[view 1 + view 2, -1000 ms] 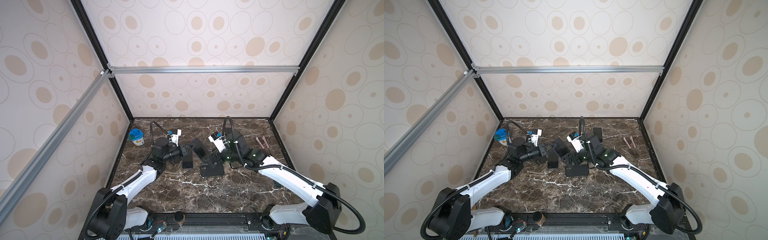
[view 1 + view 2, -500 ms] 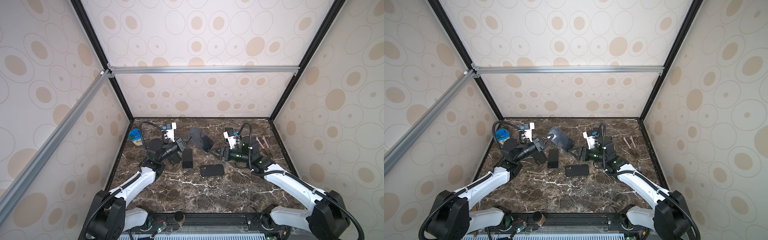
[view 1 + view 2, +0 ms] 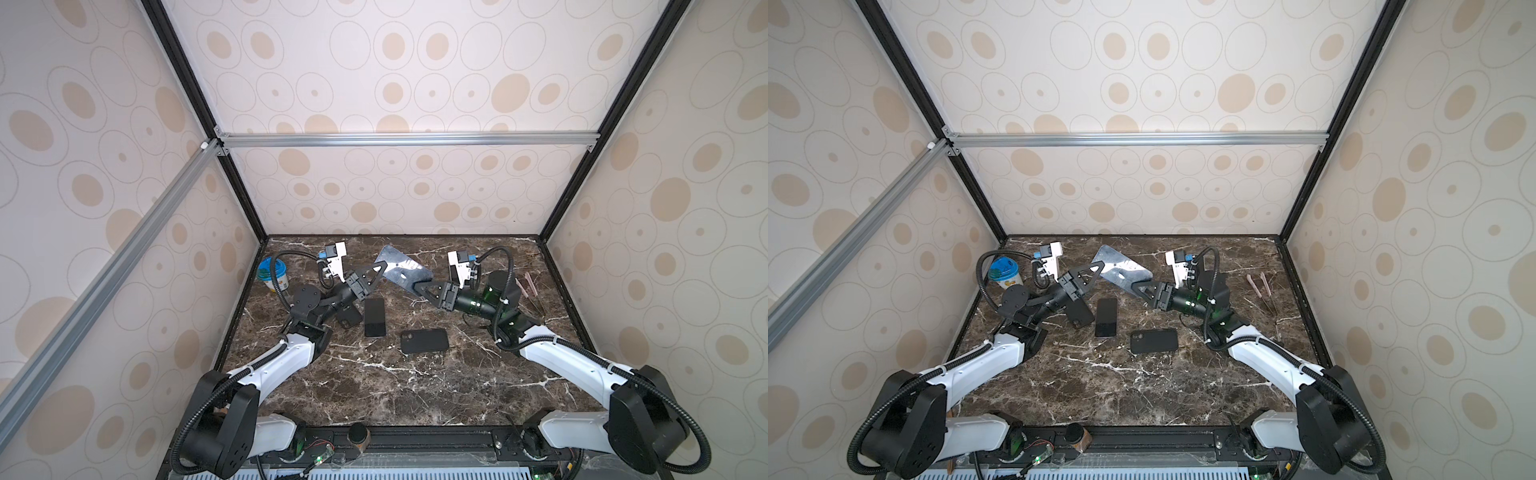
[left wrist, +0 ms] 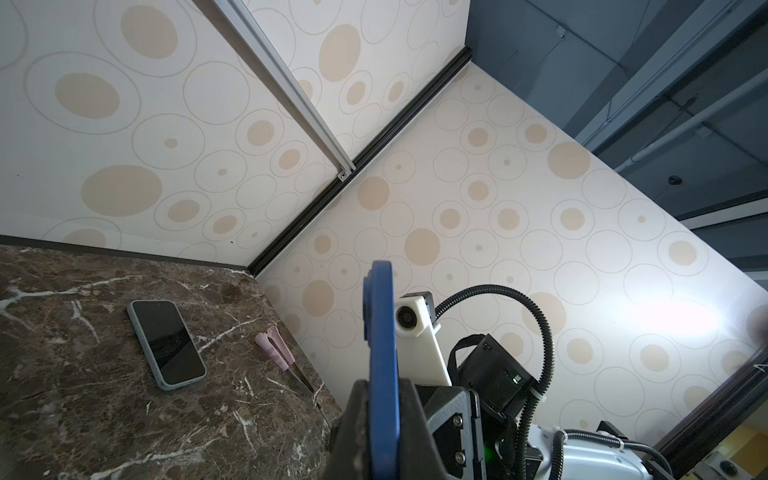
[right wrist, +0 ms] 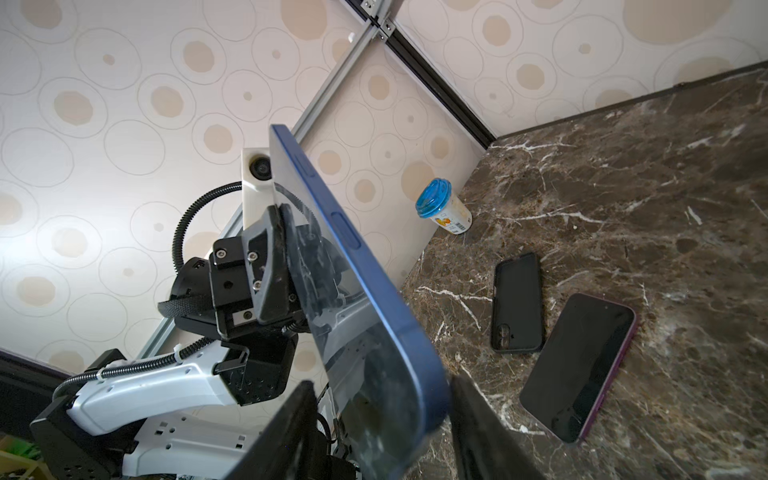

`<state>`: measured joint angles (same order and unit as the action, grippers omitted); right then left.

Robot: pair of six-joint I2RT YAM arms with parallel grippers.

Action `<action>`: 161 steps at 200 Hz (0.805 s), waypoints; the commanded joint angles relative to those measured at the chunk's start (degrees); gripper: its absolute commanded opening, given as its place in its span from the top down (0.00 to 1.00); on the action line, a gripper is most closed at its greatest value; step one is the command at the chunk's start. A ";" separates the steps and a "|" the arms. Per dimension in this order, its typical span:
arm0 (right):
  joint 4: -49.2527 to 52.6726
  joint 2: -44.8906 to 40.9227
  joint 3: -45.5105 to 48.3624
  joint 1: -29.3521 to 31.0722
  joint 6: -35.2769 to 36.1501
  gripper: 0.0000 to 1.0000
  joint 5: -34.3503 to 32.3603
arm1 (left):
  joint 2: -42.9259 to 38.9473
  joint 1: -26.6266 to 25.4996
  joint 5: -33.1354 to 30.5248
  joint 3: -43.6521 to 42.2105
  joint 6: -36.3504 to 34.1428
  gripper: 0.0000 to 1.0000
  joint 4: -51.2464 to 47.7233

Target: Put the phone into the phone case

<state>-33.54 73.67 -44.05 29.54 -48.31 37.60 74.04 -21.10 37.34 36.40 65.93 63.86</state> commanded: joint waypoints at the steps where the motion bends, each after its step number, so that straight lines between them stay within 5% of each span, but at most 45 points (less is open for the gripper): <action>1: -6.37 -0.98 0.81 -0.15 -2.29 0.49 0.46 | 0.22 0.54 -0.47 0.53 3.87 1.00 8.86; 111: -13.70 0.25 0.76 -0.07 -5.72 0.80 2.20 | -0.04 0.49 -2.10 -0.44 5.16 1.00 9.88; 161: -12.57 -1.34 0.86 -0.04 -5.39 0.96 1.56 | -0.01 0.54 -0.09 -2.37 4.59 0.75 9.70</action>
<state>-45.76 73.56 -43.33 29.56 -53.98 39.92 74.81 -20.88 35.55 34.98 70.63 69.84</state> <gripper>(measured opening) 0.100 0.218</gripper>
